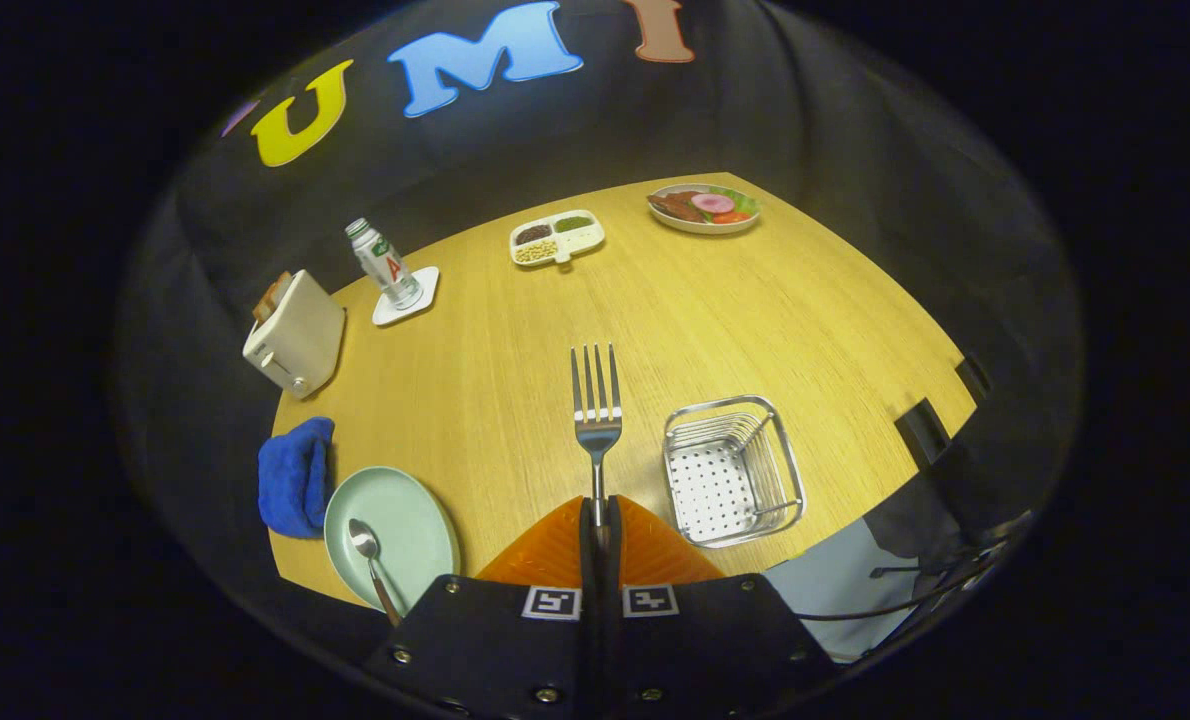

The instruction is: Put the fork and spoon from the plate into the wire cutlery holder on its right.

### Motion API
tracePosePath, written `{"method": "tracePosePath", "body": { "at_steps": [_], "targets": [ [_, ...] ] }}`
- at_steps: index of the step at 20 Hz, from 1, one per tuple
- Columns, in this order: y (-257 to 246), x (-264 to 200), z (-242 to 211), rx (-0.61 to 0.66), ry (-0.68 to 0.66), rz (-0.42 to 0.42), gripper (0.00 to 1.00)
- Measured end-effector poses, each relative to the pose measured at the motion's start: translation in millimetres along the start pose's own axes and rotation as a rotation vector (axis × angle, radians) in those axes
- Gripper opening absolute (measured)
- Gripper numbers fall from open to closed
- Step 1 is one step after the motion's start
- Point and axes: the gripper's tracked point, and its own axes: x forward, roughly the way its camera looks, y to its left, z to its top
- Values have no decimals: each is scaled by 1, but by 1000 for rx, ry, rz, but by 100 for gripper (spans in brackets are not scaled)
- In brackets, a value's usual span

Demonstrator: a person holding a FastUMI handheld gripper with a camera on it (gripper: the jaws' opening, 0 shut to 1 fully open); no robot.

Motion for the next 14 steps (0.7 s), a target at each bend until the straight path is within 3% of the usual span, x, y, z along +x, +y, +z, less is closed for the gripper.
{"method": "tracePosePath", "body": {
  "at_steps": [6,14],
  "targets": [
    [-39,-6,-16,103,51,-40,1],
    [-53,-3,-32,130,146,-58,1]
  ]
}}
